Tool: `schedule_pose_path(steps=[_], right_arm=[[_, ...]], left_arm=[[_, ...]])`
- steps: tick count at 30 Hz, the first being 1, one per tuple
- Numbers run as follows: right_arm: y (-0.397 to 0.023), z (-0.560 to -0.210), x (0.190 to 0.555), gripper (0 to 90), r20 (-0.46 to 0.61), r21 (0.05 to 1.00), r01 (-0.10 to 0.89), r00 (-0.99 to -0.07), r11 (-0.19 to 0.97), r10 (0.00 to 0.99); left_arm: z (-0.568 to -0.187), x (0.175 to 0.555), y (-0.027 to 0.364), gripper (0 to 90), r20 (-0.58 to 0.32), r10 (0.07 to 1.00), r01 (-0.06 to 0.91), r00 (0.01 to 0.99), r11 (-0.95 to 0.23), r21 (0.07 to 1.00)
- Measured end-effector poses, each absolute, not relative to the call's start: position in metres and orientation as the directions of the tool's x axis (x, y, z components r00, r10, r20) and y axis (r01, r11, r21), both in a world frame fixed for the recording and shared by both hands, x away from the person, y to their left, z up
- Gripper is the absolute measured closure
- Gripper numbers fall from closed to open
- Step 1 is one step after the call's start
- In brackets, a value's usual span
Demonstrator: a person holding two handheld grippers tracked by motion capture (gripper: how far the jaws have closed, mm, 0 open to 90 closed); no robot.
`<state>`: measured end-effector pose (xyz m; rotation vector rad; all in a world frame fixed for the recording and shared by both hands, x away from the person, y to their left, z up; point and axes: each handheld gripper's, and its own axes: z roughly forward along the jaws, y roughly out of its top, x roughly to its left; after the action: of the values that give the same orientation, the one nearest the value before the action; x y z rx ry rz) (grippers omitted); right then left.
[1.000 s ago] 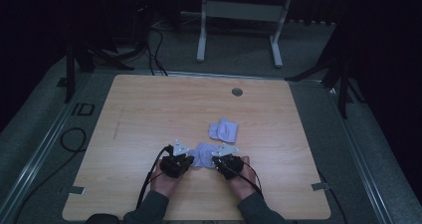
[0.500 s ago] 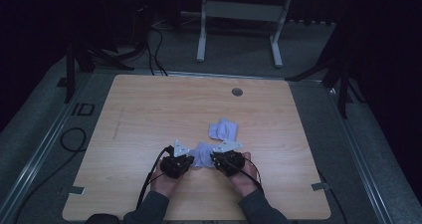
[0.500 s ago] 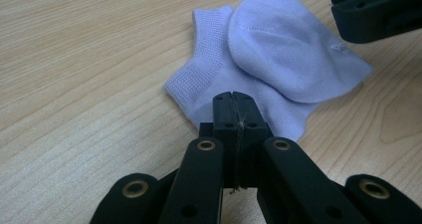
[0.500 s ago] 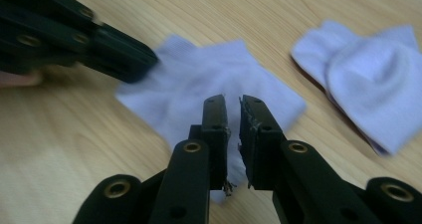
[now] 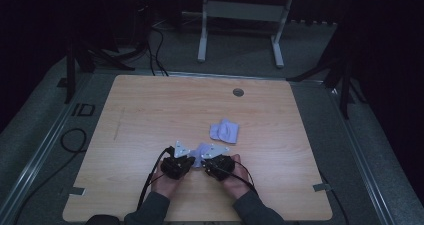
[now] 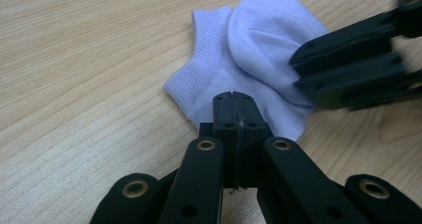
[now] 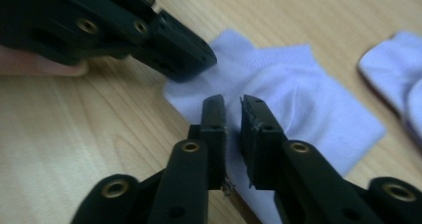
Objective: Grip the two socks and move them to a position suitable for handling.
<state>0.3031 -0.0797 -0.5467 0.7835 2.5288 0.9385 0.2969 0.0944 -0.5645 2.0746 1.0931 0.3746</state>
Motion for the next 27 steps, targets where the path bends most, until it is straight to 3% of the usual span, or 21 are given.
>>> schedule_pose_path(steps=[4, 6, 10, 27], right_arm=[[-0.077, -0.554, 0.308, 76.8, -0.103, 0.662, 0.399, -0.79, 0.635, 0.604], [-0.079, -0.553, 0.31, 84.5, -0.105, 0.659, 0.411, -0.778, 0.63, 0.619], [-0.086, -0.55, 0.312, 87.1, -0.087, 0.67, 0.431, -0.763, 0.605, 0.64], [-0.149, -0.536, 0.312, 87.1, -0.026, 0.716, 0.517, -0.651, 0.468, 0.759]], left_arm=[[-0.564, 0.297, 0.094, 89.7, -0.079, 0.801, 0.581, 0.593, -0.358, 0.731], [-0.564, 0.297, 0.094, 89.7, -0.08, 0.8, 0.58, 0.594, -0.358, 0.731], [-0.565, 0.297, 0.094, 89.7, -0.076, 0.8, 0.578, 0.596, -0.361, 0.732], [-0.565, 0.297, 0.095, 89.7, -0.082, 0.798, 0.58, 0.597, -0.359, 0.731]])
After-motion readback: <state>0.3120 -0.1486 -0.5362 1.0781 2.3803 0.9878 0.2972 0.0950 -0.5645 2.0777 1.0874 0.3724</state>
